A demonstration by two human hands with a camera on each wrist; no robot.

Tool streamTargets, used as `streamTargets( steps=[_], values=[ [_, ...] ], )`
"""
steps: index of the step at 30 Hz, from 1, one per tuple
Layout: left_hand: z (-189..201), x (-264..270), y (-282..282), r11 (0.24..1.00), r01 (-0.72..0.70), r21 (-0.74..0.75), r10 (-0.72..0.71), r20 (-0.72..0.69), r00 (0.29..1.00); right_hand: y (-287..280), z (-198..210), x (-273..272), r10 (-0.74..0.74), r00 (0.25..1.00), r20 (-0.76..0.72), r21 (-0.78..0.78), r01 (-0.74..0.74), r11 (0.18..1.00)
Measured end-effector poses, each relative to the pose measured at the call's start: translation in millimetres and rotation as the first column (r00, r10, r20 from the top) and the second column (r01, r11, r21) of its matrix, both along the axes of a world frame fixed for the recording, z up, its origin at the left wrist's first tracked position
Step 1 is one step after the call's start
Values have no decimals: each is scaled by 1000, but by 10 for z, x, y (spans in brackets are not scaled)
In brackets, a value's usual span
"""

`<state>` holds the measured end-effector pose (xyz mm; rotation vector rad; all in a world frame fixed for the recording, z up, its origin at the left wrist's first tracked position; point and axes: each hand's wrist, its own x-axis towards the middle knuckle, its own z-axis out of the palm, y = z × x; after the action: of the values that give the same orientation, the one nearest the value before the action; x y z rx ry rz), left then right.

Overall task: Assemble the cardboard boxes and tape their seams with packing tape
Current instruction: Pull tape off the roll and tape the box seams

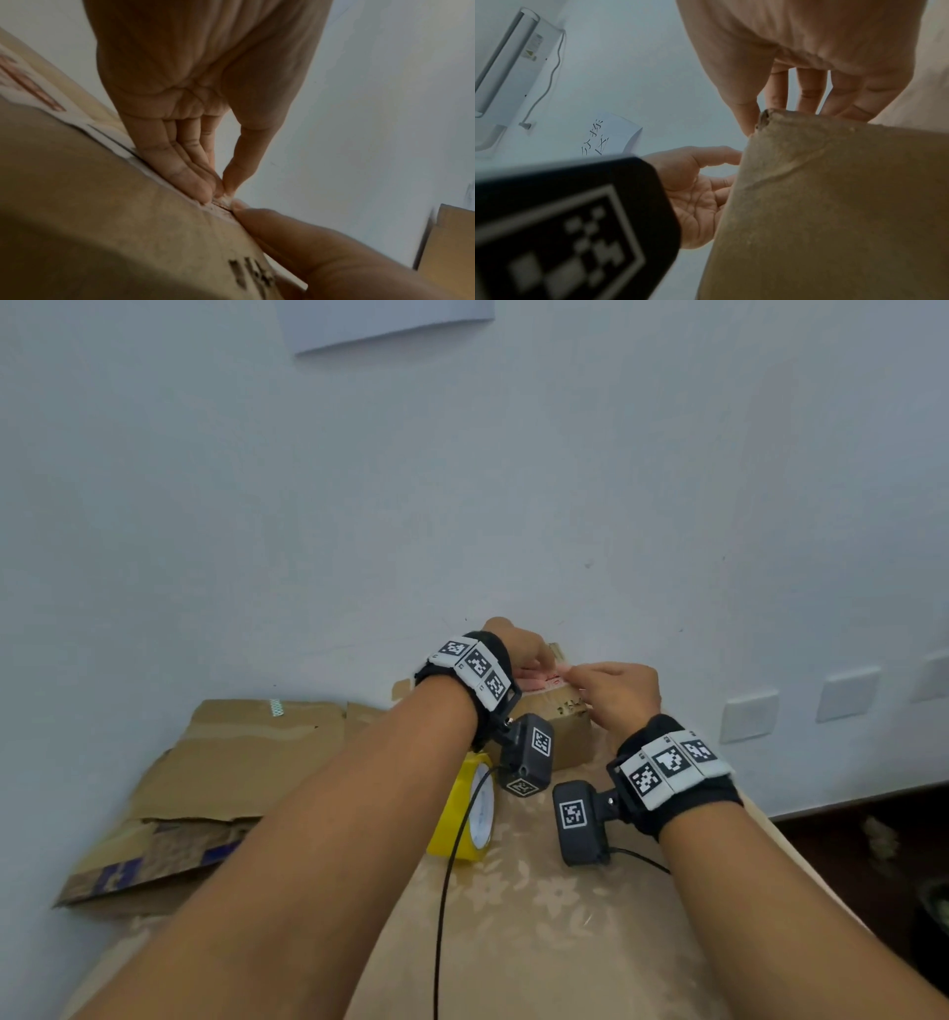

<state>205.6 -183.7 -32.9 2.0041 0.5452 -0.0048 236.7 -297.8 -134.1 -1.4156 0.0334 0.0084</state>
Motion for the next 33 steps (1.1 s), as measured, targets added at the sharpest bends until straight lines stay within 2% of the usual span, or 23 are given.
streamTargets(
  steps=[6, 10, 12, 15, 19, 23, 28, 33],
  values=[
    [-16, 35, -16, 975, 45, 218, -37, -41, 998, 31, 48, -55, -27, 999, 45, 5, 27, 1000],
    [21, 10, 21, 871, 105, 479, -77, -78, 994, 45, 62, -91, -32, 994, 104, -35, 36, 999],
    [26, -22, 60, 866, 114, 487, -77, -96, 992, 64, 59, -82, -35, 993, 114, -77, 44, 996],
    [24, -18, 125, 887, 128, 444, -81, -124, 989, 109, 64, -91, -36, 990, 139, -121, 53, 991],
    [52, -22, 167, 944, 95, 316, -56, -133, 990, 150, 60, -111, -22, 991, 135, -131, 40, 991],
    [102, -90, 192, 980, 61, 190, -42, -102, 994, 159, 84, -135, 57, 989, 139, -178, -32, 984],
    [138, -187, 152, 989, 92, 119, -75, -138, 988, 203, 90, -166, 145, 974, 173, -274, -94, 957],
    [112, -176, 185, 996, 40, 79, -34, -81, 996, 193, 109, -177, 173, 975, 141, -280, -128, 951]
  ],
)
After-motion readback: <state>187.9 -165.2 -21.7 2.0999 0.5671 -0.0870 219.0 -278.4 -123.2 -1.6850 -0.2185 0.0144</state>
